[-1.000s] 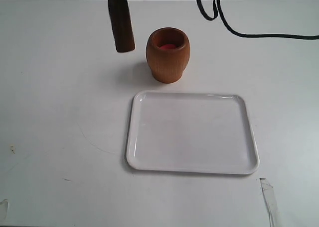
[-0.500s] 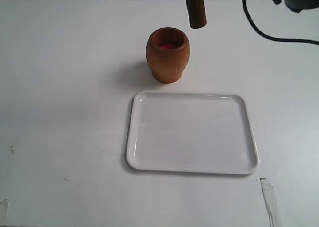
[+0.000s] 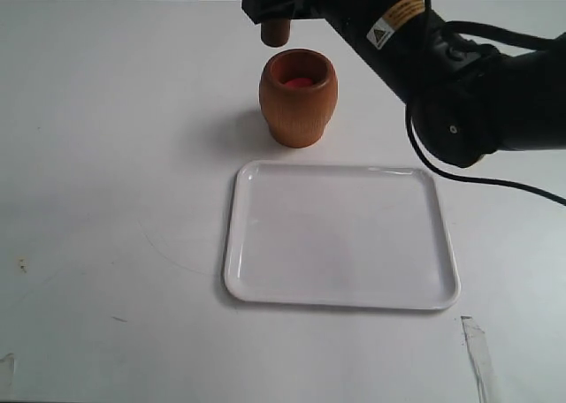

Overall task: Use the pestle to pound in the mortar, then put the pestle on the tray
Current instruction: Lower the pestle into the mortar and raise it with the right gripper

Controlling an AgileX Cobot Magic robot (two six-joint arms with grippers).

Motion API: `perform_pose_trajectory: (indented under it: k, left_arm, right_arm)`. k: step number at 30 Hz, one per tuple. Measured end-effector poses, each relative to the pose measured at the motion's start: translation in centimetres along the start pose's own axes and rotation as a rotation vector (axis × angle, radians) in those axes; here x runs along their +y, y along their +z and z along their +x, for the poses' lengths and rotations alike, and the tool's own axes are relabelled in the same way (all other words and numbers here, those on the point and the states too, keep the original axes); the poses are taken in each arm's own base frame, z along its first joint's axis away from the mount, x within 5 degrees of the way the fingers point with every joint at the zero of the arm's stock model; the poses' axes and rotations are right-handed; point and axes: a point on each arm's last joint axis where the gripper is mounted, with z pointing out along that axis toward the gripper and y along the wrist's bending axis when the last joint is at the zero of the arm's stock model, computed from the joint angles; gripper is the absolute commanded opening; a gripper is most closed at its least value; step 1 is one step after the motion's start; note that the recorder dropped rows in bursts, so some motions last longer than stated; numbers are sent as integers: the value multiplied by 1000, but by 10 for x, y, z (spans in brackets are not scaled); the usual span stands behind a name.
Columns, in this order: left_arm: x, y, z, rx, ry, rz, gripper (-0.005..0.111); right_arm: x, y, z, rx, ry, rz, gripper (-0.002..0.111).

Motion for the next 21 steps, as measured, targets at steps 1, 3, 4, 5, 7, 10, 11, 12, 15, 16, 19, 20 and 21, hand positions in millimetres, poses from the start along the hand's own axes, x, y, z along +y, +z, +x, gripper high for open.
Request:
perform_pose_trajectory:
  k: [1,3,4,5,7,10,11,12,15,16,19,20,21]
  left_arm:
    - [0,0,0,0,0,0,0]
    - [0,0,0,0,0,0,0]
    - [0,0,0,0,0,0,0]
    - [0,0,0,0,0,0,0]
    - [0,0,0,0,0,0,0]
    - [0,0,0,0,0,0,0]
    - [0,0,0,0,0,0,0]
    - [0,0,0,0,0,0,0]
    - [0,0,0,0,0,0,0]
    - [0,0,0,0,0,0,0]
    - [0,0,0,0,0,0,0]
    - [0,0,0,0,0,0,0]
    - [0,0,0,0,0,0,0]
  right_arm:
    - [-2,0,5,4,-13,7,0]
    - [-9,1,14,3,-39,8,0]
    - [-13,2,17,-5,-39,8,0]
    - [-18,2,21,-15,-25,13,0]
    - [-29,2,29,-37,37,33,0]
    - [-47,1,47,-31,102,70,0]
    - [-51,1,56,-13,117,82,0]
    - [-54,0,65,8,127,89,0]
    - [-55,-2,92,78,142,88,0]
    - [-55,-2,98,95,143,84,0]
    - [-54,-4,111,117,143,70,0]
    - [-54,-4,111,118,142,65,0]
    - [-54,-4,112,119,141,65,0]
